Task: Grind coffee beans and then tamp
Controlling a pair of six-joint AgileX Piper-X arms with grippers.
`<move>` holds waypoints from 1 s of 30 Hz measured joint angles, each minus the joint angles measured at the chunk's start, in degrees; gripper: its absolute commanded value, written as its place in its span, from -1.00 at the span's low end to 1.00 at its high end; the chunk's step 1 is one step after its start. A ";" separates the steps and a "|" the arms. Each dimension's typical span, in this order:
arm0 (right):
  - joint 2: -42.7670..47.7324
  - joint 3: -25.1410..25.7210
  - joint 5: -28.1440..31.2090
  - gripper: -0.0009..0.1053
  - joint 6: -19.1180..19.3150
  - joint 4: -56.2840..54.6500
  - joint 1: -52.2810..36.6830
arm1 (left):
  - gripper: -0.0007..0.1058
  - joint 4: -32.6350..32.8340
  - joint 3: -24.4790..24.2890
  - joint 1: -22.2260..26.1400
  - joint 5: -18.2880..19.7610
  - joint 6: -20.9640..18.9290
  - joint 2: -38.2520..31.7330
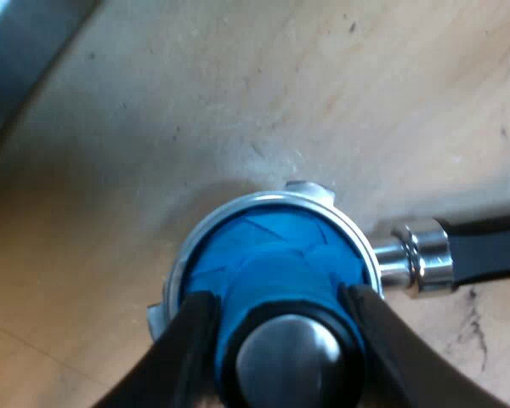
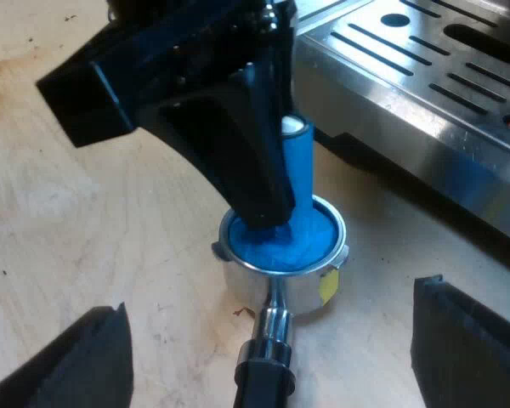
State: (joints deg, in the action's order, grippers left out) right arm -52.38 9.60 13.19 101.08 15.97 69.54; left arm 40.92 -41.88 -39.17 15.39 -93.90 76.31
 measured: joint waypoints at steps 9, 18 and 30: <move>0.00 0.00 0.00 0.31 0.00 0.00 0.00 | -0.98 -1.22 -0.39 0.00 0.65 0.00 1.37; 0.00 0.00 0.00 0.31 0.00 0.00 0.00 | -0.98 -0.71 -0.79 -0.19 0.14 0.00 1.76; 0.00 0.00 0.00 0.31 0.00 0.00 0.00 | -0.98 1.29 -0.45 -6.42 -8.78 0.00 -0.50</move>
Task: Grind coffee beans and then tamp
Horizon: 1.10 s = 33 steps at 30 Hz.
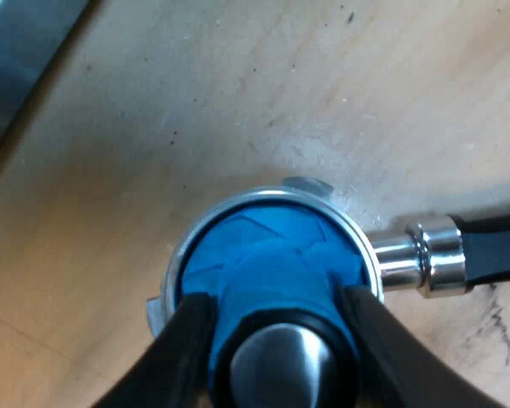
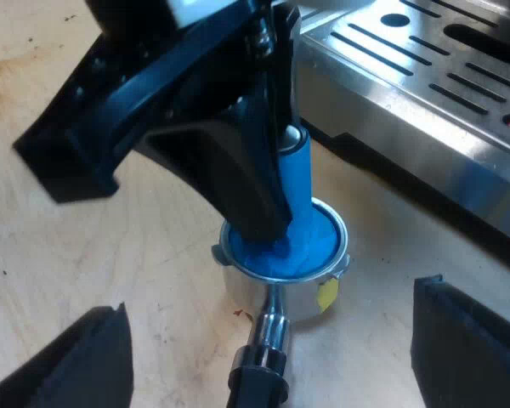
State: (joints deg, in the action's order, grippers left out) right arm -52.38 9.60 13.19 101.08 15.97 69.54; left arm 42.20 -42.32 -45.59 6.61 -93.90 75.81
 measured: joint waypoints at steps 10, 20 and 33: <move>0.00 0.00 0.00 0.31 0.00 0.00 0.00 | -0.98 0.26 0.00 -1.64 -1.40 -0.40 -0.14; 0.00 0.00 0.00 0.31 0.00 0.00 0.00 | -0.98 0.68 0.00 -1.64 2.04 -0.57 -0.14; 0.00 0.00 0.00 0.31 -1.20 0.00 0.00 | -0.98 0.16 -0.64 -1.64 4.29 -0.95 2.10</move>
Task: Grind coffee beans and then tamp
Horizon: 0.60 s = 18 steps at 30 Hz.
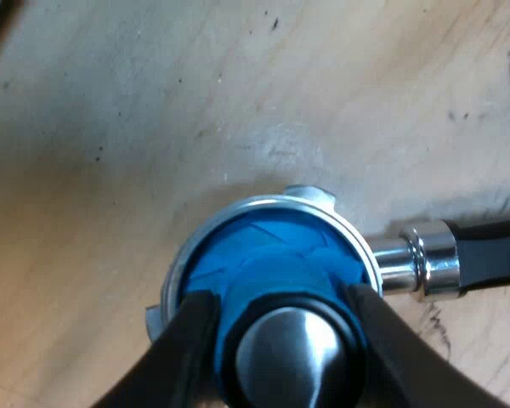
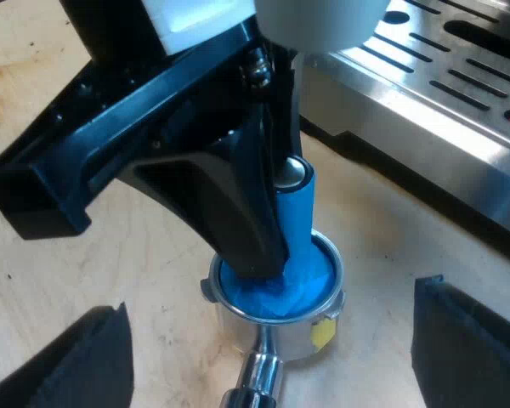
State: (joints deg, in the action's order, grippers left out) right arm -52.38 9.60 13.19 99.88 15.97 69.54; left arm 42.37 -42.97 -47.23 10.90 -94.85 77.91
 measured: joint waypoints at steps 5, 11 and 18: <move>0.00 0.00 0.00 0.31 0.01 0.00 0.00 | -0.98 0.03 0.00 0.00 0.08 -0.13 0.00; 0.00 0.00 0.00 0.31 0.01 0.00 0.00 | -0.98 0.37 0.30 -0.10 -0.79 -0.28 -1.79; 0.00 0.00 0.00 0.31 0.01 1.68 0.00 | -0.98 2.22 0.95 -0.06 -1.45 -0.43 -6.28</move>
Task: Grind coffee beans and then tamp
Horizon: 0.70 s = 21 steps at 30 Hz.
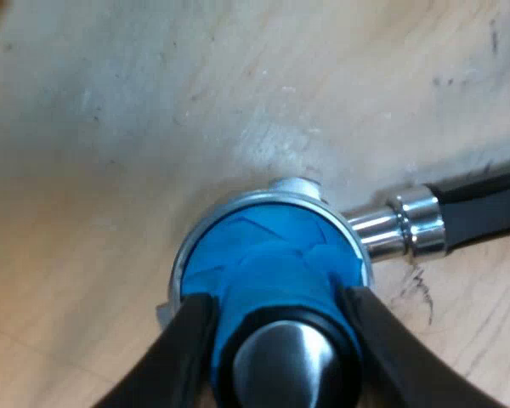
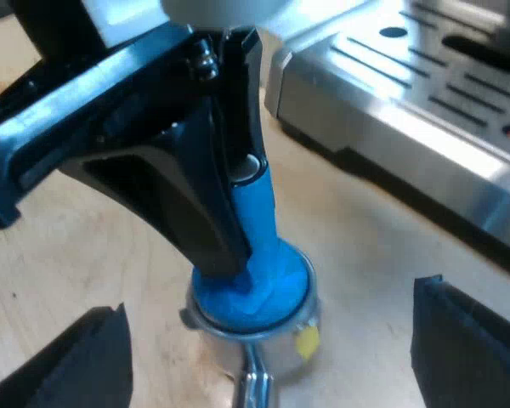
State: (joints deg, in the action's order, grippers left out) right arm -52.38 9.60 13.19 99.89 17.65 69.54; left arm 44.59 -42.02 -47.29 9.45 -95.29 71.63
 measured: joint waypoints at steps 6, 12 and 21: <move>0.00 0.00 0.00 0.31 0.00 0.42 0.00 | -0.98 0.00 0.00 0.00 0.01 0.00 -2.63; 0.00 0.00 0.00 0.31 0.00 2.68 0.00 | -0.98 0.74 -1.99 0.00 -0.89 -0.08 -4.81; 0.00 0.00 0.00 0.31 0.00 3.58 0.00 | -0.98 3.49 -5.95 0.00 -0.86 -0.23 -7.07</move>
State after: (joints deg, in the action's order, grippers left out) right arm -52.38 9.60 13.19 99.89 21.23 69.54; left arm 48.08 -47.97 -47.29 8.58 -95.51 64.56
